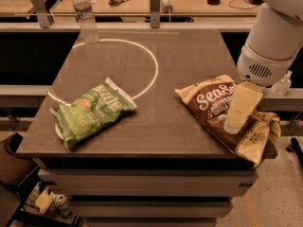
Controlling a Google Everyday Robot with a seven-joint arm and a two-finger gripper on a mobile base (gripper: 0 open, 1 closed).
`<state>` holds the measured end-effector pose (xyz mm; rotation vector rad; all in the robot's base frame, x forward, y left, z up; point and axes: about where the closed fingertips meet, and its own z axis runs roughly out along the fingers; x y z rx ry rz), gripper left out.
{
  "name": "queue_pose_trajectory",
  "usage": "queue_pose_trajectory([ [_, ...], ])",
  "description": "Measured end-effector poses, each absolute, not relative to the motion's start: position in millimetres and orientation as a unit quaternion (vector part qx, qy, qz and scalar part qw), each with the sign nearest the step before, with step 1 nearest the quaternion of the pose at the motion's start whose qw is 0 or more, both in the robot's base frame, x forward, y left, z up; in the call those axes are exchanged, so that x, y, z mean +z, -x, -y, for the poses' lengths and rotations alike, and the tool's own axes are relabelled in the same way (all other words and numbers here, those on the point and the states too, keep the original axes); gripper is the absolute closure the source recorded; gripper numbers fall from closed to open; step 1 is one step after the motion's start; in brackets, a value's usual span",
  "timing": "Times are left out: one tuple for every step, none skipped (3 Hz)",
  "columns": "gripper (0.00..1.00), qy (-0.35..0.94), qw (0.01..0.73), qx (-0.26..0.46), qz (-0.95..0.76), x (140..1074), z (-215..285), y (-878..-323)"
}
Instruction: Move brown chip bag near water bottle
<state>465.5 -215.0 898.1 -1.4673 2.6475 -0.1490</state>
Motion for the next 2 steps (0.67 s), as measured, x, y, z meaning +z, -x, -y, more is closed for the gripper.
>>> queue_pose_trajectory([
  [0.00, 0.444, 0.038, -0.054, -0.894, 877.5, 237.9, -461.5],
  [0.00, 0.425, 0.033, -0.038, -0.904, 853.3, 249.0, -457.5],
])
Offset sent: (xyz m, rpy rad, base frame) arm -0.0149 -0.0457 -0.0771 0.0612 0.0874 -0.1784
